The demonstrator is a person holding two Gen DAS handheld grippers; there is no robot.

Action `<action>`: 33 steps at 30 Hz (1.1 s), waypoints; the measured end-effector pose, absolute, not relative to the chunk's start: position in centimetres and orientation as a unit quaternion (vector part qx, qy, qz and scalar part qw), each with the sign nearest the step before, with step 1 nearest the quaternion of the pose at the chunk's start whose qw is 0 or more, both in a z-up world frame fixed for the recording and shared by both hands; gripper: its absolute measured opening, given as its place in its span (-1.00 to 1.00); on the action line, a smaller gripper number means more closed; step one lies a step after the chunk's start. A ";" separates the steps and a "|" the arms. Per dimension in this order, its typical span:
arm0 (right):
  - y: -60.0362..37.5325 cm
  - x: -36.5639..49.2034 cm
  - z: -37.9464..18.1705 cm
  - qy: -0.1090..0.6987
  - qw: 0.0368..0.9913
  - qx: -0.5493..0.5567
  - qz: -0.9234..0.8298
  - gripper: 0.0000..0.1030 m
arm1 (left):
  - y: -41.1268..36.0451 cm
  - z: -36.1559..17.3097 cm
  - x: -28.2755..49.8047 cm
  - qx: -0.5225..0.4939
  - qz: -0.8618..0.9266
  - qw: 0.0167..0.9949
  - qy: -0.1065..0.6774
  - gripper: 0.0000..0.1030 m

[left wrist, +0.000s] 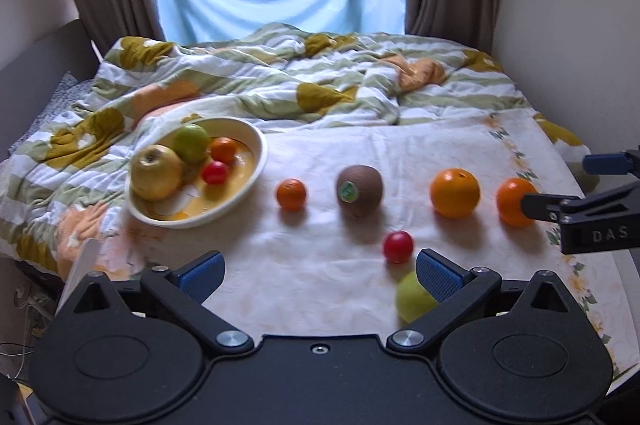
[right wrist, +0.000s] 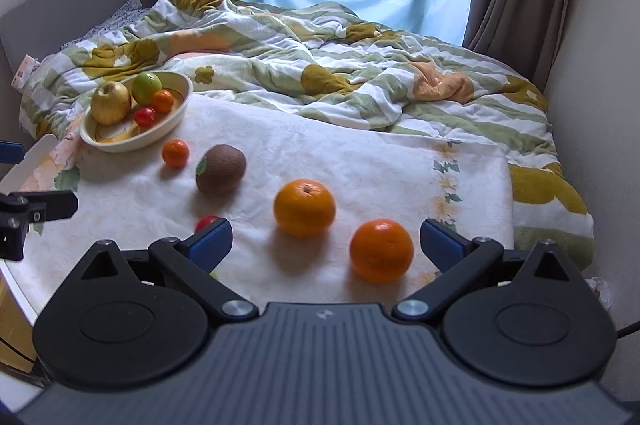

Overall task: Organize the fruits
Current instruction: 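Move both tools back toward the oranges and green apple, then grasp the green pomelo with the left tool while the right tool grasps the large orange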

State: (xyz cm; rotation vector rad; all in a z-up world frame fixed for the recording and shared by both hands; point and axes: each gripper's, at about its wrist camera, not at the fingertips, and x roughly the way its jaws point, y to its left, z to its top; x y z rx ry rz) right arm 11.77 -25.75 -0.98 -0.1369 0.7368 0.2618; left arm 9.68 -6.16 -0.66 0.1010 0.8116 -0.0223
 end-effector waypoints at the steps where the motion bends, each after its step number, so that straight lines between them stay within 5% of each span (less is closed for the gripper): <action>1: -26.2 12.1 -1.4 0.361 0.921 -0.066 0.128 1.00 | -6.7 -1.2 10.0 0.050 -0.017 0.915 0.399 1.00; 17: -29.1 16.6 -7.6 0.396 0.909 -0.050 0.121 1.00 | -11.3 -7.8 12.6 0.068 -0.086 0.887 0.449 0.93; 31: -29.1 18.0 -9.4 0.408 0.903 -0.040 0.124 1.00 | -11.3 -9.8 13.5 0.041 -0.121 0.866 0.484 0.11; 33: -28.9 18.0 -9.6 0.410 0.903 -0.042 0.125 1.00 | -11.5 -9.7 13.3 0.044 -0.122 0.866 0.483 0.11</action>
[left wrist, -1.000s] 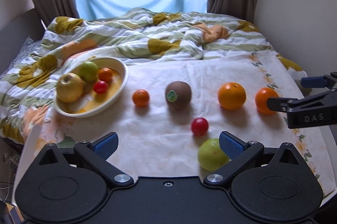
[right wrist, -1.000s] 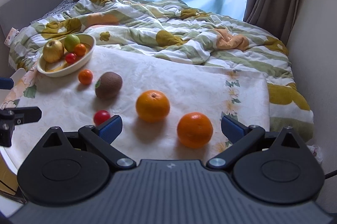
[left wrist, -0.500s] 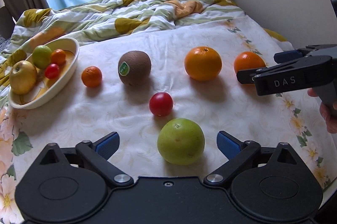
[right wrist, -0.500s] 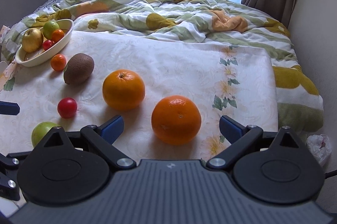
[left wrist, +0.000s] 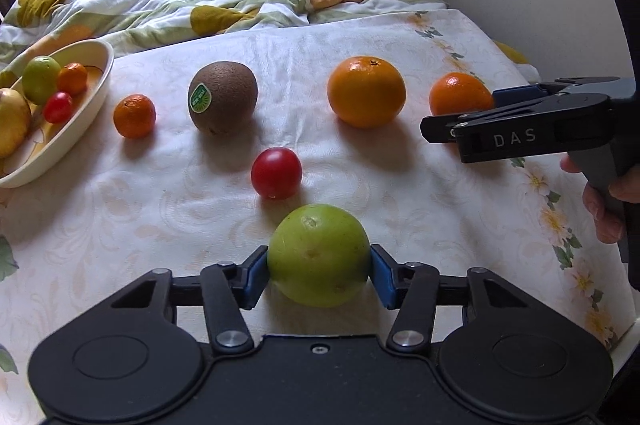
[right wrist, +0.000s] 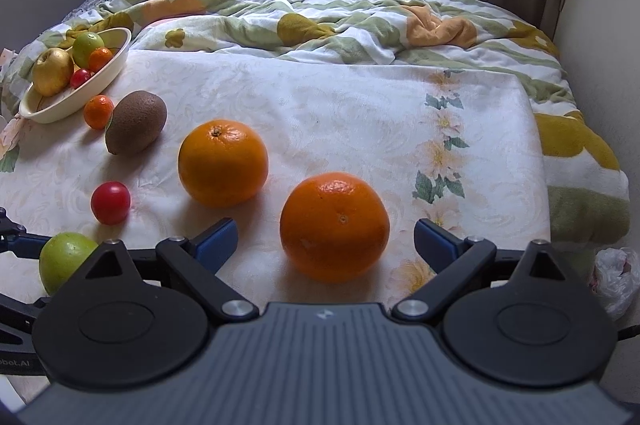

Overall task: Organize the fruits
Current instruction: 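Grasp the green pomelo with the left tool while the right tool grasps the large orange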

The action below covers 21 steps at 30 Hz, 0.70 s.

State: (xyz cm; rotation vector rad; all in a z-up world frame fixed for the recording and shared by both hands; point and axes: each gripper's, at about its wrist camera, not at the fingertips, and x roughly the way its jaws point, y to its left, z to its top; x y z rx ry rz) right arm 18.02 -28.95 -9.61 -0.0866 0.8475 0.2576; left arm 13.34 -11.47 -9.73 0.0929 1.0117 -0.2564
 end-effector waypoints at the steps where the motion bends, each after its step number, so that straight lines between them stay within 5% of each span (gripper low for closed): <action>1: -28.9 18.1 -9.7 0.411 0.902 -0.043 0.126 1.00 | -11.5 -9.7 13.3 0.045 -0.122 0.866 0.482 0.11; 6: -29.0 18.3 -9.8 0.411 0.901 -0.045 0.128 0.97 | -11.2 -9.7 13.0 0.038 -0.117 0.868 0.481 0.10; 12: -28.9 18.6 -10.3 0.416 0.900 -0.043 0.125 0.74 | -10.6 -9.5 12.8 0.032 -0.110 0.870 0.480 0.10; 15: -29.0 18.6 -10.5 0.411 0.903 -0.045 0.116 0.47 | -10.4 -9.5 12.7 0.029 -0.106 0.871 0.478 0.10; 21: -29.2 18.3 -10.4 0.407 0.905 -0.047 0.114 0.44 | -9.8 -9.2 12.4 0.022 -0.096 0.876 0.472 0.10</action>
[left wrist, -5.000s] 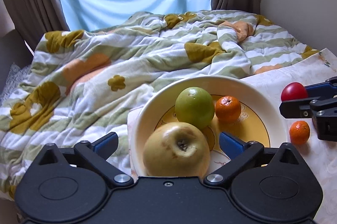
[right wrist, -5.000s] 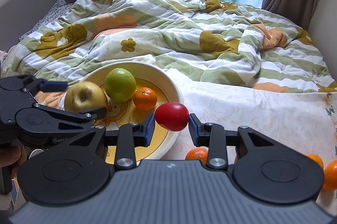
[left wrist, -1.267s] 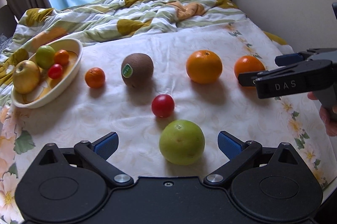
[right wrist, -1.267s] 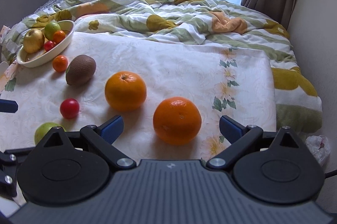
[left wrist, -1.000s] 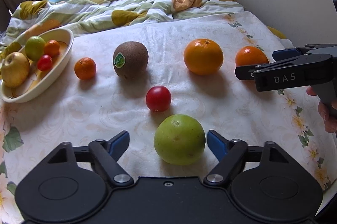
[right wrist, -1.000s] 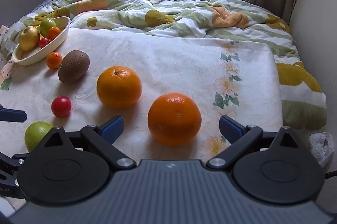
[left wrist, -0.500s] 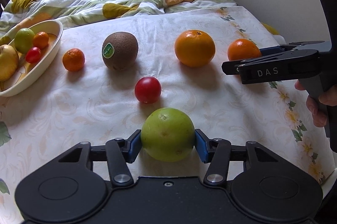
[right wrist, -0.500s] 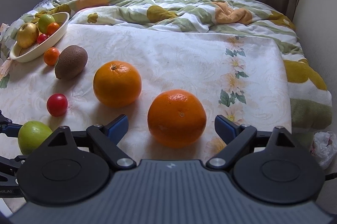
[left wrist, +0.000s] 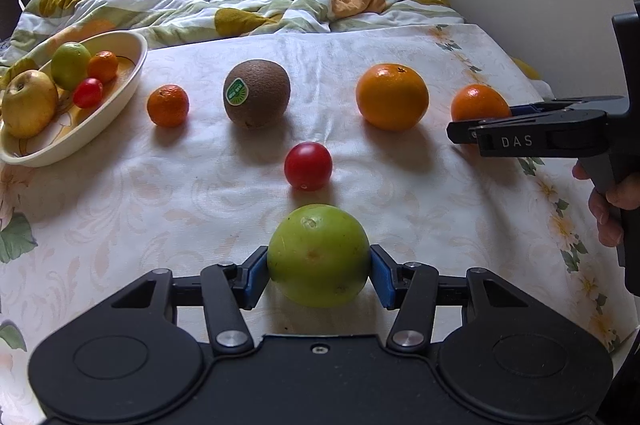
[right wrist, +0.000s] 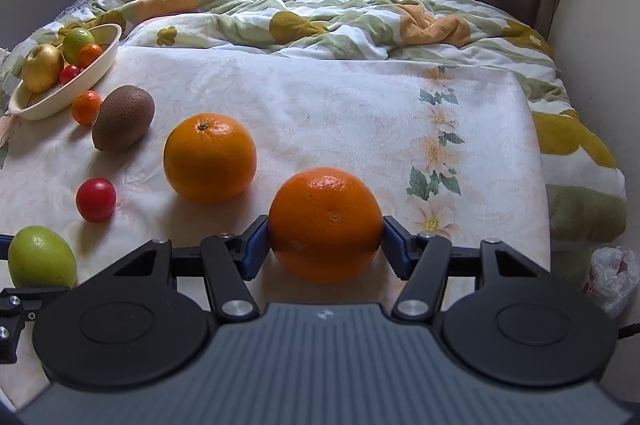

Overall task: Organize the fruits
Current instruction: 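Grasp the green pomelo with the left tool while the right tool grasps the large orange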

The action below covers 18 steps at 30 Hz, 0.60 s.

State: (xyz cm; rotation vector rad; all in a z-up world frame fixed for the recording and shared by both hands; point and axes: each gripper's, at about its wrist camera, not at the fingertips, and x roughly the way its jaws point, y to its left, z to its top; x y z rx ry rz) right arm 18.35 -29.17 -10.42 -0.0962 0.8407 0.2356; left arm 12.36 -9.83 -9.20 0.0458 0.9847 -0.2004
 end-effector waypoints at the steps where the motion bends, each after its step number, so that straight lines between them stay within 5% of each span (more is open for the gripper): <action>1: -29.2 18.3 -10.4 0.407 0.905 -0.046 0.114 0.44 | -9.8 -9.1 12.3 0.022 -0.095 0.877 0.470 0.10; 18: -28.0 14.8 -7.0 0.394 0.908 -0.057 0.126 0.43 | -8.6 -4.7 9.3 0.004 -0.076 0.898 0.434 0.10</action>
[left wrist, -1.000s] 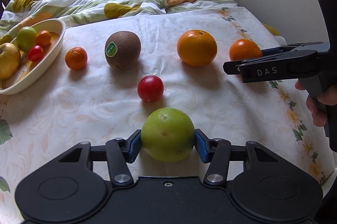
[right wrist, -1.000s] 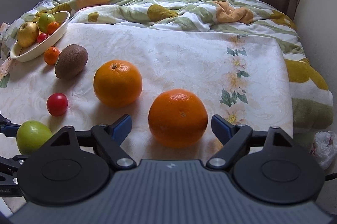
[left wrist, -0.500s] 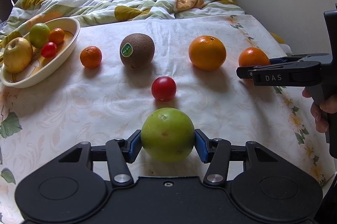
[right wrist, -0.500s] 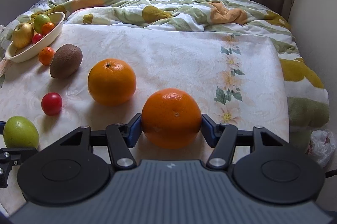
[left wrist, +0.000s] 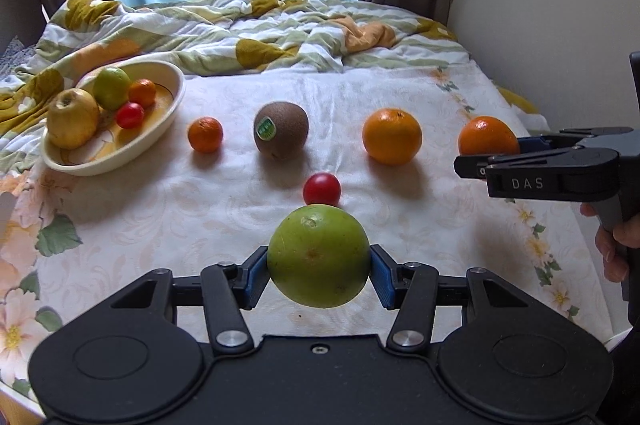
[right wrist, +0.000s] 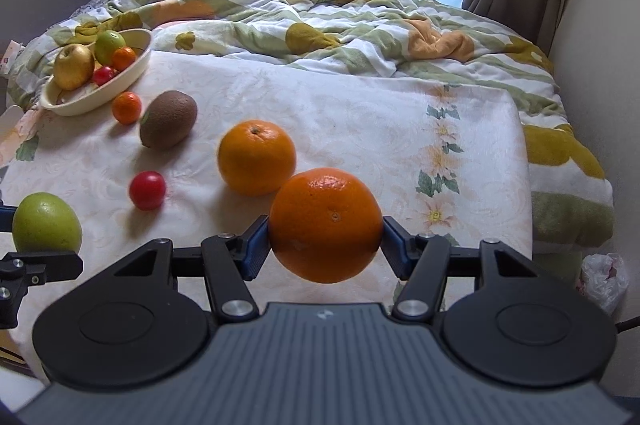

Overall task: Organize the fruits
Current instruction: 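Grasp the green pomelo with the left tool while the right tool grasps the large orange, then carry the green pomelo and large orange to the white dish with both tools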

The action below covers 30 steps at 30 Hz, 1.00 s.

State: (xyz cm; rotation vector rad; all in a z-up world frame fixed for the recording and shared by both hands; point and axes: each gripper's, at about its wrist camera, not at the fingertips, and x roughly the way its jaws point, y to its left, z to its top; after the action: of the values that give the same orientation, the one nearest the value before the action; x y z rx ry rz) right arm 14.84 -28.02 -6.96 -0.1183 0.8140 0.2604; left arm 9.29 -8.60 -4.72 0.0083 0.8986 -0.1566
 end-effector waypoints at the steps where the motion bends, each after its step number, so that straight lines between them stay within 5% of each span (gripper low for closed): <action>1: -27.8 14.6 -6.4 0.393 0.909 -0.057 0.129 0.43 | -8.3 -4.3 9.1 -0.001 -0.074 0.899 0.431 0.10; 17: -20.3 12.9 0.6 0.369 0.909 -0.067 0.183 0.43 | -0.1 0.7 9.0 -0.021 -0.035 0.923 0.384 0.10; 30: -10.3 16.7 0.9 0.378 0.908 -0.056 0.169 0.43 | 8.8 -0.6 14.6 0.003 -0.053 0.916 0.398 0.10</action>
State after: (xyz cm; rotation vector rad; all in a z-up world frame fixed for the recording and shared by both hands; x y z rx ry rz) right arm 16.66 -10.31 0.87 -0.1159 0.7805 0.3481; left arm 14.58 8.75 -0.62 0.0056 0.8197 -0.1095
